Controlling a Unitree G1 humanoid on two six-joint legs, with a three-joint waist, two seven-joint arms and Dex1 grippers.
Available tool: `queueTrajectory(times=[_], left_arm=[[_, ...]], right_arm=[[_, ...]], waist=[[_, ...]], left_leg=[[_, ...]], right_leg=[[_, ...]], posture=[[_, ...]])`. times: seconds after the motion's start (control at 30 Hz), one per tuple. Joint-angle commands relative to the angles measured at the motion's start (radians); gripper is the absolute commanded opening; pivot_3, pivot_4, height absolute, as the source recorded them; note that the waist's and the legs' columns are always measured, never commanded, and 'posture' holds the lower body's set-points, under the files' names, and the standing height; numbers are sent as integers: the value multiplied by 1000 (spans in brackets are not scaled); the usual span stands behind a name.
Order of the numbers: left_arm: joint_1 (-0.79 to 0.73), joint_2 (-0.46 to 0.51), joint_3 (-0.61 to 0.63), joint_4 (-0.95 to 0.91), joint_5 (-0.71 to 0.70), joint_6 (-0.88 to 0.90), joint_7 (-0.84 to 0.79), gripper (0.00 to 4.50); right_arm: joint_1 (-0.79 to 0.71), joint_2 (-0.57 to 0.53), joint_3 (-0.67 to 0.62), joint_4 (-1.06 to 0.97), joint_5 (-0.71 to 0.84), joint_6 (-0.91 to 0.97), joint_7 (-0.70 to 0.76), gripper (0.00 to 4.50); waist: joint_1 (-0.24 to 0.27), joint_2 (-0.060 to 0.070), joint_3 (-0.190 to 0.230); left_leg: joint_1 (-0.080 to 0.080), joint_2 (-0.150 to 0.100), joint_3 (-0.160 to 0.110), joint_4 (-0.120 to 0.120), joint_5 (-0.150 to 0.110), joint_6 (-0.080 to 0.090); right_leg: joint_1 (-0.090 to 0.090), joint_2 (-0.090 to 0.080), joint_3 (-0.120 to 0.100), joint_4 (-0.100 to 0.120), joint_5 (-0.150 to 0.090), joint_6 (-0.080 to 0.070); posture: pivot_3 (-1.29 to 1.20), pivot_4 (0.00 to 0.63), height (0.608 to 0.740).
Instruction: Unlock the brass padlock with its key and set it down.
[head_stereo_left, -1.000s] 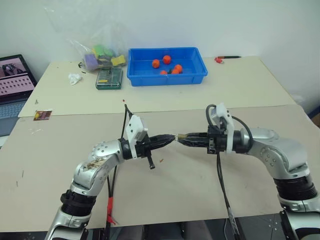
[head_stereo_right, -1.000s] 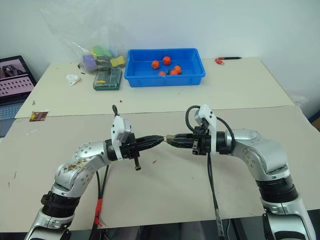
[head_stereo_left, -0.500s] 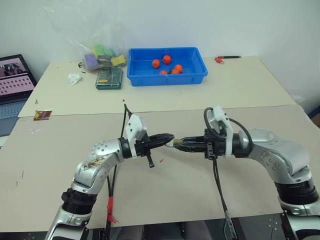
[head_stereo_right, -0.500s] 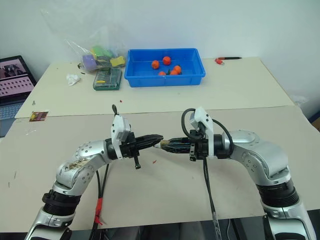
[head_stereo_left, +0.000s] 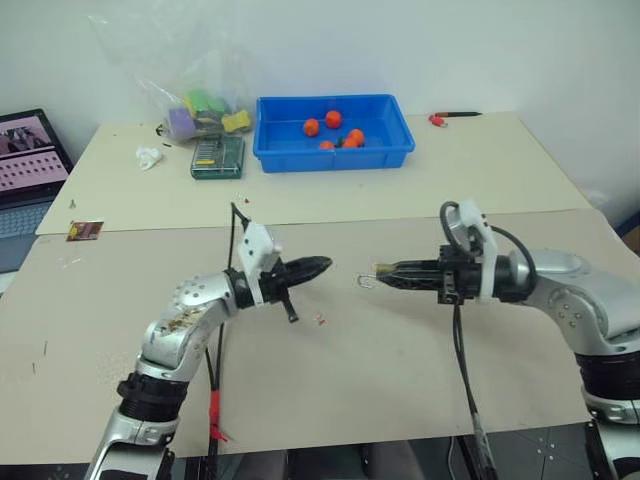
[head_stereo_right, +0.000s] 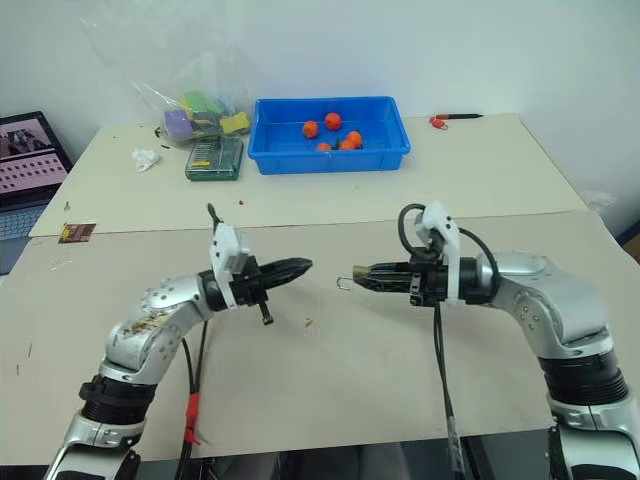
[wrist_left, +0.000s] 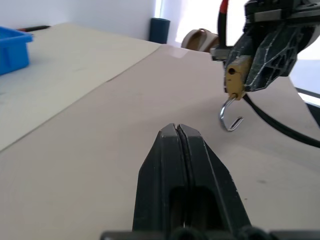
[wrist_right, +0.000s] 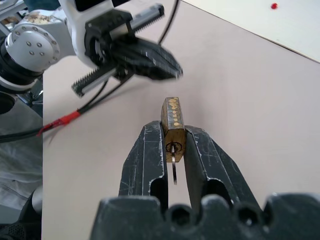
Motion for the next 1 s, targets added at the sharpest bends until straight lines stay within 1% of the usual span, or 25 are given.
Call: queueTrajectory(times=[0.03, 0.1, 0.13, 0.2, 0.27, 0.3, 0.4, 0.47, 0.53, 0.63, 0.7, 0.73, 0.83, 1.0], left_arm=[[9, 45, 19, -8, 61, -123, -32, 1462], [30, 69, 6, -24, 97, -192, -54, 2252], [45, 83, 1, -42, 111, -226, -69, 2540], [71, 99, 2, -80, 120, -263, -82, 3362], [96, 120, 8, -113, 130, -295, -93, 4004], [113, 136, 9, -132, 149, -322, -100, 4436], [170, 174, 24, -209, 126, -290, -100, 4436], [199, 187, 30, -255, 110, -269, -92, 4436], [221, 178, 39, -294, 103, -244, -58, 4436], [247, 170, 46, -329, 105, -215, -18, 4436], [259, 162, 45, -348, 108, -197, 7, 4436], [262, 160, 42, -355, 110, -192, 14, 4490], [280, 153, 35, -379, 105, -171, 33, 4500], [279, 137, 25, -392, 85, -134, 50, 4500]], right_arm=[[-48, -14, -18, 30, 16, 1, 55, 125], [-64, 0, 9, 48, 22, 28, 67, 125], [-77, 17, 30, 62, 21, 44, 67, 125], [-107, 51, 73, 102, 5, 79, 55, 125], [-141, 69, 127, 143, -22, 112, 64, 125], [-166, 82, 157, 178, -35, 136, 67, 125], [-243, 139, 229, 310, -71, 201, 67, 125], [-257, 135, 286, 343, -77, 215, 150, 125], [-275, 148, 333, 408, -98, 213, 210, 125], [-325, 198, 382, 533, -163, 172, 238, 125], [-342, 210, 429, 583, -223, 117, 276, 125], [-347, 213, 439, 597, -236, 105, 295, 623], [-363, 222, 456, 638, -272, 75, 342, 1544], [-378, 199, 443, 723, -349, 2, 382, 3316]], waist=[[0, 0, 0], [0, 0, 0], [0, 0, 0], [-3, 0, 0], [1, 0, 0], [1, 0, 0], [0, 0, 0], [0, 0, 0], [3, 0, 0], [1, 0, 0], [-1, 0, 0], [-1, 0, 0], [-1, 0, 0], [-1, 0, 0]], left_leg=[[0, 0, 0, 0, 0, 0], [0, 0, 0, 0, 0, 0], [0, 0, 0, 0, 0, 0], [0, 1, 0, 0, 0, 0], [0, 1, 0, 0, 0, 0], [0, 1, 0, 0, 0, 0], [0, 1, 0, 0, 0, 0], [0, 1, 0, 0, 0, 0], [-1, 1, -1, -1, 0, 0], [-1, 0, 0, 0, 0, 0], [-1, 0, 0, 0, 0, 0], [-1, 0, 0, 0, 0, 0], [-1, 1, 0, -1, 0, -1], [0, 1, 0, 0, 1, -1]], right_leg=[[0, 0, 0, 0, 0, 0], [0, 0, 0, 0, 0, 0], [0, 0, 0, 0, 0, 0], [0, 0, 0, 0, 0, 0], [0, 0, 0, 0, 1, -1], [0, 0, 0, 0, 1, -1], [0, 0, 0, 0, 1, -1], [-1, 0, 0, 0, 1, -1], [-1, 0, -1, 0, 1, -1], [-1, 0, -1, 0, 1, -1], [-1, 0, -1, 0, 1, -1], [-1, 0, -1, 0, 1, -1], [-1, 0, -1, 0, 1, -1], [-1, 0, -1, 0, 1, -2]], posture=[[0, 150, 740], [0, 150, 740], [0, 150, 740], [0, 150, 740], [0, 150, 740], [0, 150, 740], [0, 150, 740], [0, 150, 740], [0, 150, 740], [0, 150, 740], [0, 150, 740], [0, 150, 740], [0, 150, 740], [0, 150, 740]])
